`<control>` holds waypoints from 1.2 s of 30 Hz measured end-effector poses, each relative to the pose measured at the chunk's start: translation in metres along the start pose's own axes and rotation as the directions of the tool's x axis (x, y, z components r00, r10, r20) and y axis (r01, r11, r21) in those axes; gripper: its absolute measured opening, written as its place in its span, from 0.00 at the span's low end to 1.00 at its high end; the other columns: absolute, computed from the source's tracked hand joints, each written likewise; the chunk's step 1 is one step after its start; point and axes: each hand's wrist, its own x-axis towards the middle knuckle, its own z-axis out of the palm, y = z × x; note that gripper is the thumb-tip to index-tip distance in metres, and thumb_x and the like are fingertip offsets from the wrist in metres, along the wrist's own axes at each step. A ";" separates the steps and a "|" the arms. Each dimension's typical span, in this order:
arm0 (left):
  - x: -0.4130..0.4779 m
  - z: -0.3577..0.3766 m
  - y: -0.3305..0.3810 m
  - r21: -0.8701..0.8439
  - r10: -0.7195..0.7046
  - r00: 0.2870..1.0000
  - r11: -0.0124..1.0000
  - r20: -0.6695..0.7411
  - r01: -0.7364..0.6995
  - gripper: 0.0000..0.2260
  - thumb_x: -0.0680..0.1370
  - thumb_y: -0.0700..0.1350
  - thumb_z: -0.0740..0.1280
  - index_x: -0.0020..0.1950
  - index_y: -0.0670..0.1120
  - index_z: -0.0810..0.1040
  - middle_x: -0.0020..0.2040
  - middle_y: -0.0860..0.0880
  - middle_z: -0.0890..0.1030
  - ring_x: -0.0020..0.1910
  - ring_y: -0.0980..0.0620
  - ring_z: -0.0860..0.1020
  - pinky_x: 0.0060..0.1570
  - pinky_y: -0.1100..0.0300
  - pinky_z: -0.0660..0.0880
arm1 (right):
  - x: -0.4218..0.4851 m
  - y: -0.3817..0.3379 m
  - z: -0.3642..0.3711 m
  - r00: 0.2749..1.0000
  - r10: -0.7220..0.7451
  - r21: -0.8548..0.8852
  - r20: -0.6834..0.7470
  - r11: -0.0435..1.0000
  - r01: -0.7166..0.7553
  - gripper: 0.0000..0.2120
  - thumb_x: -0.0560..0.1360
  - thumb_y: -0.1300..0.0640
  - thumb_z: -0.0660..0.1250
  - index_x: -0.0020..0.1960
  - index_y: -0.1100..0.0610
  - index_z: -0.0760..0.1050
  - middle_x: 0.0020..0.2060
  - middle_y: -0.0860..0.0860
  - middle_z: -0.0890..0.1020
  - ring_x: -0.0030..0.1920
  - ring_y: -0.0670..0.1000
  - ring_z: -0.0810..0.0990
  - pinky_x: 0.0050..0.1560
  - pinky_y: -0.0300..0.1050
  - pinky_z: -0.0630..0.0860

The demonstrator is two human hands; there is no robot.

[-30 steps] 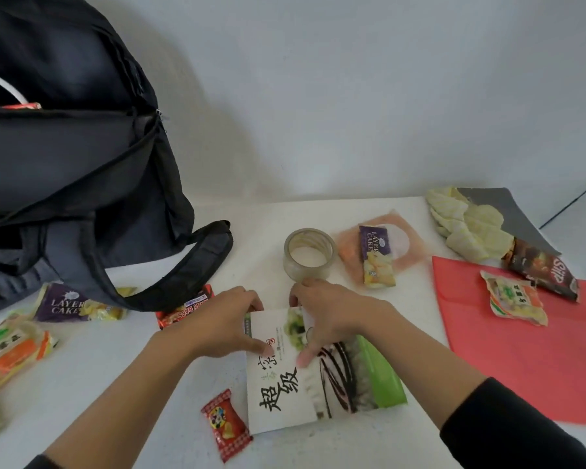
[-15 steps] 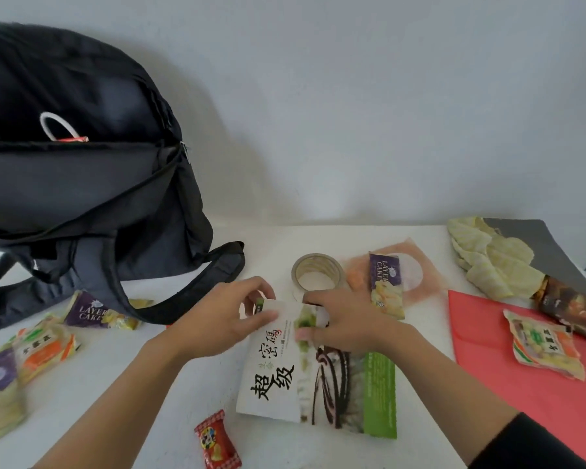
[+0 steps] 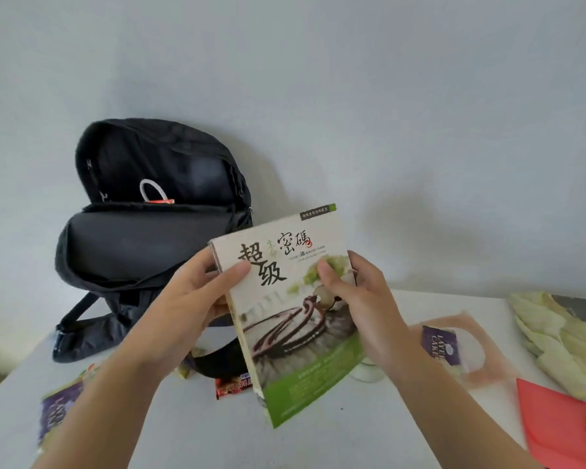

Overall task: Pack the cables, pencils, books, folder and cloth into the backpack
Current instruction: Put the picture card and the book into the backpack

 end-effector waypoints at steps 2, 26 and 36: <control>-0.001 -0.013 0.012 -0.073 0.055 0.998 0.996 -0.014 -0.056 0.17 0.80 0.47 0.64 0.69 0.49 0.77 0.61 0.45 0.85 0.58 0.43 0.84 0.55 0.50 0.83 | 0.012 -0.008 0.026 1.000 -0.019 0.095 0.008 0.995 0.018 0.13 0.79 0.56 0.71 0.60 0.61 0.80 0.55 0.55 0.87 0.57 0.57 0.86 0.63 0.57 0.78; 0.111 -0.275 0.052 0.569 0.106 0.991 0.821 -0.087 -0.038 0.10 0.86 0.45 0.62 0.56 0.48 0.84 0.51 0.50 0.88 0.54 0.52 0.85 0.65 0.48 0.76 | 0.152 -0.030 0.234 0.957 -0.291 -0.077 -0.010 0.954 0.289 0.14 0.78 0.64 0.71 0.62 0.54 0.76 0.56 0.50 0.86 0.60 0.51 0.84 0.68 0.56 0.76; 0.139 -0.275 -0.004 0.973 0.139 0.980 0.161 0.143 -0.165 0.34 0.74 0.59 0.37 0.65 0.52 0.76 0.52 0.55 0.71 0.59 0.52 0.75 0.53 0.56 0.63 | 0.187 -0.022 0.253 0.918 -0.390 -0.169 -0.076 0.912 0.374 0.14 0.78 0.64 0.71 0.59 0.49 0.76 0.56 0.48 0.85 0.60 0.48 0.83 0.66 0.51 0.77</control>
